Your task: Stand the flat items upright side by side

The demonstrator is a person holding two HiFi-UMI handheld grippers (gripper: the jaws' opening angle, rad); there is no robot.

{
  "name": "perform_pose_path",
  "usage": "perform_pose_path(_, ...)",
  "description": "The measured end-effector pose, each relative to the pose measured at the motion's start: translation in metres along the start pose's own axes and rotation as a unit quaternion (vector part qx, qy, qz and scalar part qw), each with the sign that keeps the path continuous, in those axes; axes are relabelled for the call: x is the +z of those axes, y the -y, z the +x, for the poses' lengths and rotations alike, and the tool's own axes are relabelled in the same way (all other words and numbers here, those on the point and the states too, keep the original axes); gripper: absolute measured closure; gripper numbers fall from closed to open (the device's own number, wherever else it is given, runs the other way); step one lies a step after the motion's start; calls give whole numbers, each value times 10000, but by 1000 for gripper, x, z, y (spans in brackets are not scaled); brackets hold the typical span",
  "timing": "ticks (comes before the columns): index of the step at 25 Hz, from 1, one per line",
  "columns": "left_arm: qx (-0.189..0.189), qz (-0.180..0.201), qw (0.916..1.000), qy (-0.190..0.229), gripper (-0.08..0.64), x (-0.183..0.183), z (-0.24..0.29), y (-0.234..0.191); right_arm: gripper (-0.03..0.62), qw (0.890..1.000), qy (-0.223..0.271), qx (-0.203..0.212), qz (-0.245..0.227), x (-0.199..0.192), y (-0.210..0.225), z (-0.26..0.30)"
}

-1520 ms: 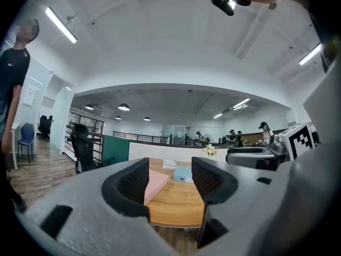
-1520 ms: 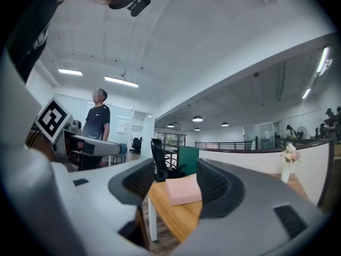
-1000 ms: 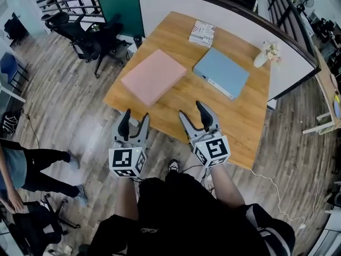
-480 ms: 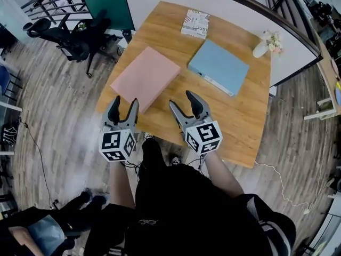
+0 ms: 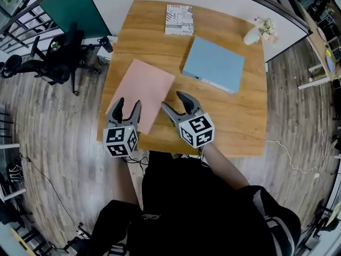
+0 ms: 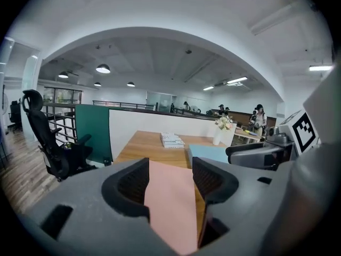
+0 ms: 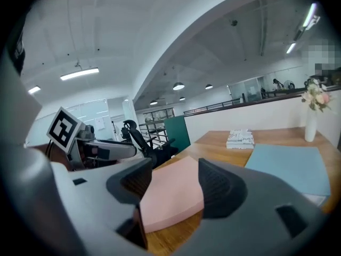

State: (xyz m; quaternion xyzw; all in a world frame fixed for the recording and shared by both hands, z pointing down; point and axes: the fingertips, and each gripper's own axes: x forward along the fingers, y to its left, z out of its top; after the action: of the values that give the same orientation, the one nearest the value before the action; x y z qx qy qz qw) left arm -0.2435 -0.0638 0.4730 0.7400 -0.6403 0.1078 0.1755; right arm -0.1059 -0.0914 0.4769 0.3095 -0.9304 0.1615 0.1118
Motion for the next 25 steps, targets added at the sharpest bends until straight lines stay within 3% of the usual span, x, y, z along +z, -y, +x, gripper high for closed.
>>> perform_pose_path(6, -495, 100, 9972, -547, 295, -11, 48, -33, 319, 9975, -431, -412, 379, -23, 13, 39)
perform_pose_path(12, -986, 292, 9885, -1110, 295, -31, 83, -48, 314, 9897, -756, -859, 859, -53, 22, 60)
perform_pose_path(25, -1480, 679, 9627, -2159, 255, -72, 136, -85, 310, 9587, -1092, -1621, 2068, -116, 36, 79)
